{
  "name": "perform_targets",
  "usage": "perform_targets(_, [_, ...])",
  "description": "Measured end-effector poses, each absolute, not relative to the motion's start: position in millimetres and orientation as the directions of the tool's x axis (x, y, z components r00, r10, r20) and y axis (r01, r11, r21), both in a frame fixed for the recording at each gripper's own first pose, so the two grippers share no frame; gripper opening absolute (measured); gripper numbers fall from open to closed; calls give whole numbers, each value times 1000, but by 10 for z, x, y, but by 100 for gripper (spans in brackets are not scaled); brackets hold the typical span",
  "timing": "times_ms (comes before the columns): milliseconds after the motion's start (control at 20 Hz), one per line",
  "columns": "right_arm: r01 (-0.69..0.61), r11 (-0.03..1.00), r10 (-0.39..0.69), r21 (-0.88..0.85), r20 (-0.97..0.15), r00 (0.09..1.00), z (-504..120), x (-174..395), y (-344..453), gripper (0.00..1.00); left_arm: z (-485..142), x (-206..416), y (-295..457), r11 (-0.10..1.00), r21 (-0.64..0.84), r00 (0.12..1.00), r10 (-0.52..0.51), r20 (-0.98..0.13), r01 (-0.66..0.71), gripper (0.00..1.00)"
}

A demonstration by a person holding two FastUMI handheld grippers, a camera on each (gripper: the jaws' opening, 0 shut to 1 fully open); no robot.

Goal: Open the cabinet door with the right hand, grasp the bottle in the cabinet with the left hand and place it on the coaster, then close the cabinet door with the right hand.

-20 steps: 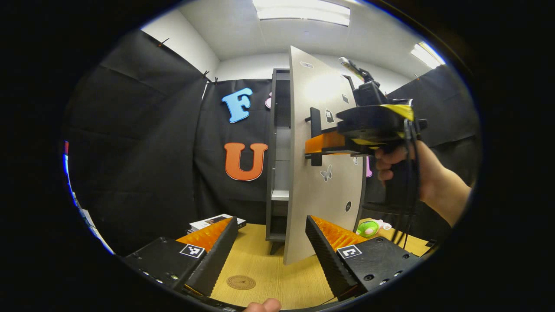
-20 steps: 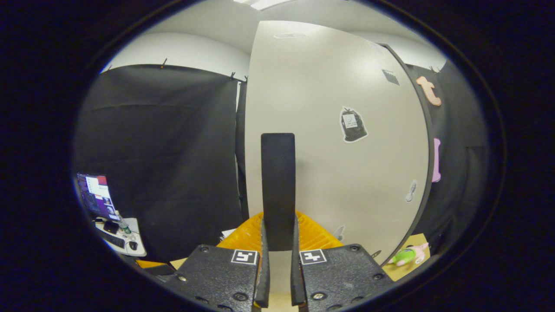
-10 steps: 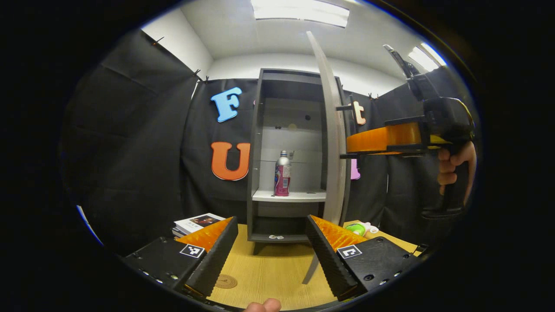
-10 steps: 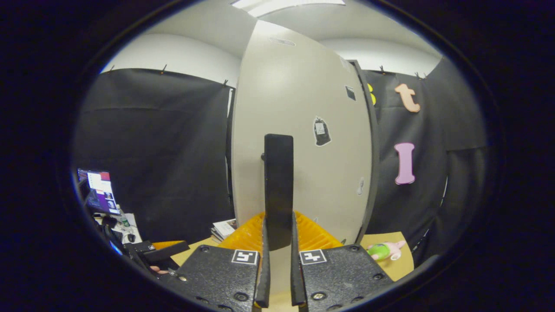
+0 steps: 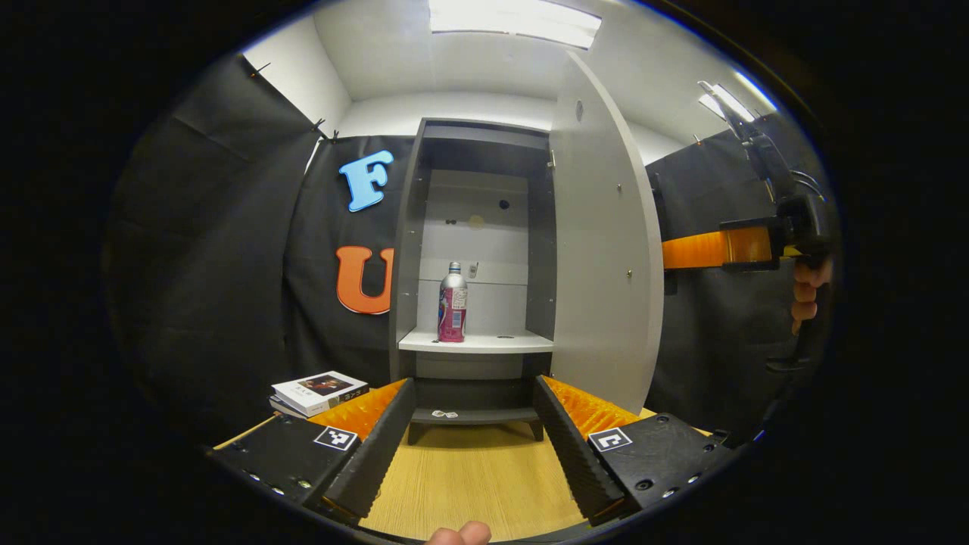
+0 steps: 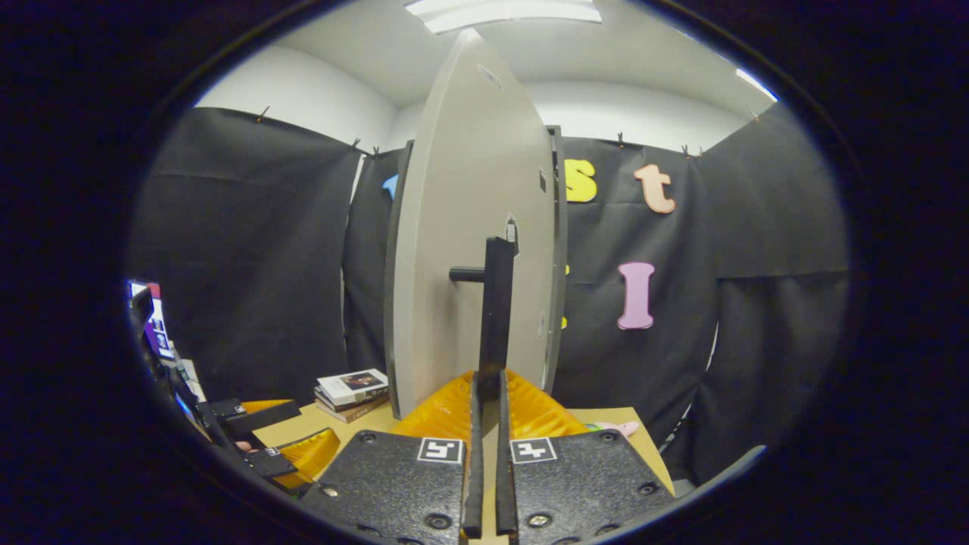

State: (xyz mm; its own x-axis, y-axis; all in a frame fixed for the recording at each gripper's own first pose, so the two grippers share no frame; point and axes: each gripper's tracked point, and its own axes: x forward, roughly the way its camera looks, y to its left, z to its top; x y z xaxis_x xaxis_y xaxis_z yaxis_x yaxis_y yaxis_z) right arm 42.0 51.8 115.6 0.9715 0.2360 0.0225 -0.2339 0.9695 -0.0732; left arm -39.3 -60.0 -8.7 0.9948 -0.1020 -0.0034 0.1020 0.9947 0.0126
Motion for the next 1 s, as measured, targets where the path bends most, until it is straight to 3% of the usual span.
perform_targets(700, [-73, 996, 75, -42, 61, 995, 1235, 354, -224, 4, -138, -379, -665, 994, 25, 994, -107, -5, 107, 95])
perform_targets(1000, [-84, 995, 88, -47, 68, 994, 1235, 372, -219, 4, -171, -387, -700, 993, 45, 994, -106, -10, 106, 95])
